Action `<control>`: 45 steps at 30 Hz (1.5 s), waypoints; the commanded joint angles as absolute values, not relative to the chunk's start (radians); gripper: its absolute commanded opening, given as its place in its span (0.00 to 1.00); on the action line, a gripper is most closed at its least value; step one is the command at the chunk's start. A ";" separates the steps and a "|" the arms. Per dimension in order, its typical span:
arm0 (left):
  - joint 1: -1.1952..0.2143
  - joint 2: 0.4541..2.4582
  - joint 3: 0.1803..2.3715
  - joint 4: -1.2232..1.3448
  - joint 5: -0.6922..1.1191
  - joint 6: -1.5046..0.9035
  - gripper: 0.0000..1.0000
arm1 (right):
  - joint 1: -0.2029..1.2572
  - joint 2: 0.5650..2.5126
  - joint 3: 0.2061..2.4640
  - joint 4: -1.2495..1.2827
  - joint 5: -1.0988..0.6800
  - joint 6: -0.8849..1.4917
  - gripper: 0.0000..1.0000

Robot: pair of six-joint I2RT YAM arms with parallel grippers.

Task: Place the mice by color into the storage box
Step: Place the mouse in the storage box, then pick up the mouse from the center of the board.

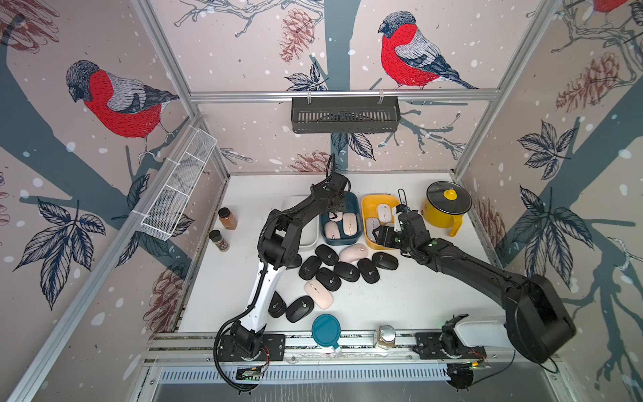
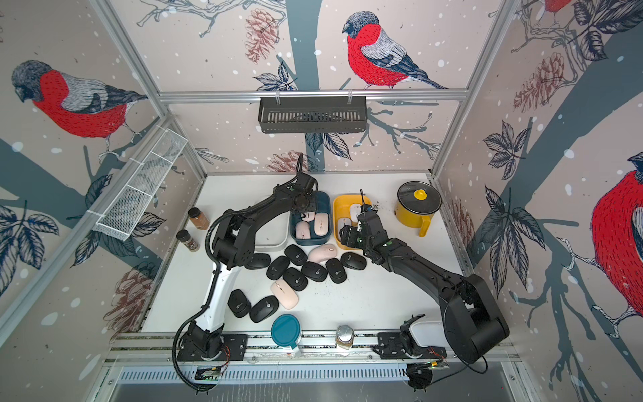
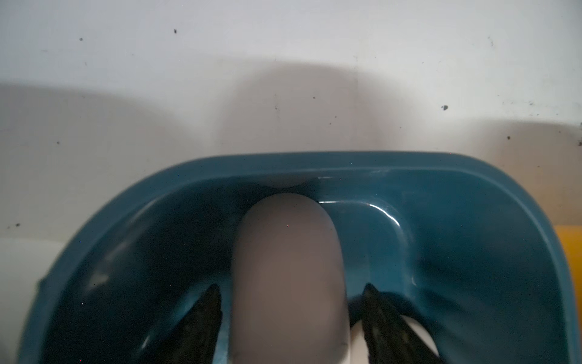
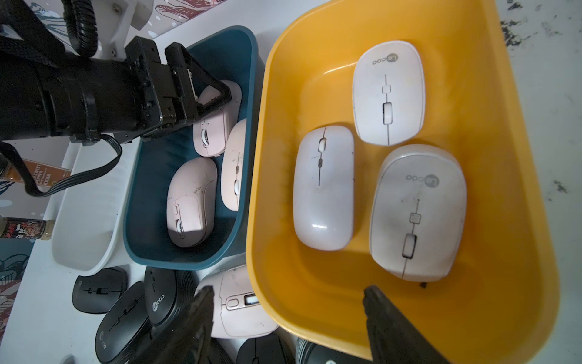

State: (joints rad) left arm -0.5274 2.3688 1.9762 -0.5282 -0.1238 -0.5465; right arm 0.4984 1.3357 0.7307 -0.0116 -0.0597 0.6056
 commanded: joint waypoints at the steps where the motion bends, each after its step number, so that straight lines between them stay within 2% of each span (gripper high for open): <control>1: -0.526 2.357 1.991 -0.542 -0.141 -0.552 0.78 | 0.498 1.338 0.729 0.010 -0.063 0.623 0.75; 13: -0.540 2.263 2.023 -0.541 -0.121 -0.550 0.78 | 0.499 1.326 0.735 0.003 -0.066 0.620 0.76; 21: -0.584 2.119 1.970 -0.537 -0.134 -0.513 0.77 | 0.508 1.321 0.731 0.000 -0.067 0.612 0.76; 30: -0.606 1.703 1.492 -0.375 -0.131 -0.496 0.76 | 0.521 1.300 0.712 0.002 -0.051 0.603 0.76; 37: -0.617 1.417 1.226 -0.480 -0.171 -0.563 0.76 | 0.523 1.327 0.725 0.012 -0.054 0.605 0.76; 45: -0.672 1.189 1.034 -0.651 -0.168 -0.751 0.75 | 0.527 1.379 0.754 0.025 -0.070 0.610 0.76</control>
State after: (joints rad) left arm -0.6506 1.2308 1.0729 -0.5625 -0.1661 -0.6533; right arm 0.5236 1.3701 0.7433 0.0017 -0.0608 0.6022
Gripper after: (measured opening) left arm 0.756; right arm 0.762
